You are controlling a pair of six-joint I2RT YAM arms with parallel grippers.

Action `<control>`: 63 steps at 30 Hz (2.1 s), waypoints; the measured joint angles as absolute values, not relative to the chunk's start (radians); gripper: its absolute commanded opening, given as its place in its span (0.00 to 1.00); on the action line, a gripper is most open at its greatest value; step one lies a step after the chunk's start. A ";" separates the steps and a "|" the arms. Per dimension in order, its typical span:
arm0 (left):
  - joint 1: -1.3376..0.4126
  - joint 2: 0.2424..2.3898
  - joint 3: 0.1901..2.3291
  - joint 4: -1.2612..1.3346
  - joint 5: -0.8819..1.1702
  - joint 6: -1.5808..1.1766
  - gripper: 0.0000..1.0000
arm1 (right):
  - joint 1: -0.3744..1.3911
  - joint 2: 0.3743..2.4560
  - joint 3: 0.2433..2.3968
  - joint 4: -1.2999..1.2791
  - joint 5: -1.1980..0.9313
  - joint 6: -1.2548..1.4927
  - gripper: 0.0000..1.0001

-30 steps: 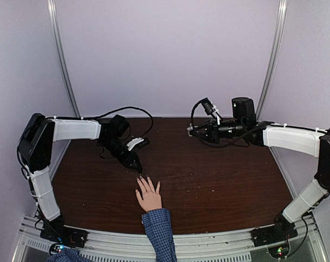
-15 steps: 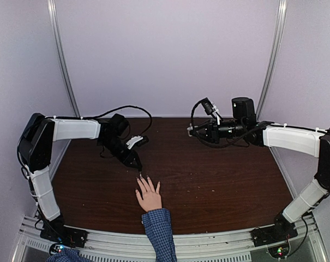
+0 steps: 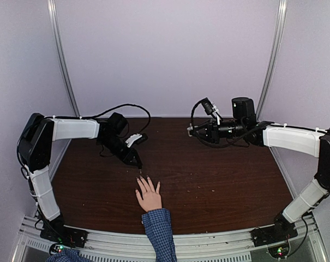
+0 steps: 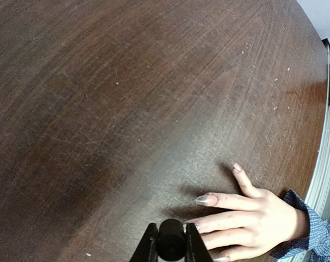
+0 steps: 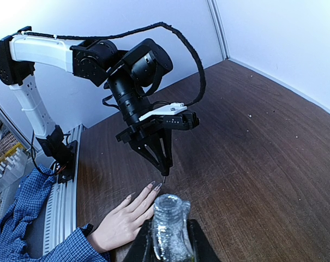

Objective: Paint the nails
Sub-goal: Paint the nail with the hand.

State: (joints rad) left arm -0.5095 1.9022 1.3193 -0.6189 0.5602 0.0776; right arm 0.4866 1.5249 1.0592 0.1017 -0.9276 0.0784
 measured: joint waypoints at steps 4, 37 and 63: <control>-0.509 1.895 1.311 -0.603 0.588 0.078 0.00 | 0.487 1.525 1.059 0.101 -0.928 0.078 0.00; -0.511 1.898 1.315 -0.676 0.618 0.114 0.00 | 0.487 1.525 1.059 0.102 -0.928 0.079 0.00; -0.519 1.915 1.316 -0.673 0.624 0.113 0.00 | 0.487 1.525 1.059 0.102 -0.928 0.079 0.00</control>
State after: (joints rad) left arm -0.5190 1.9152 1.3155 -0.6735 0.6235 0.1131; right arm 0.4866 1.5249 1.0592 0.1017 -0.9279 0.0788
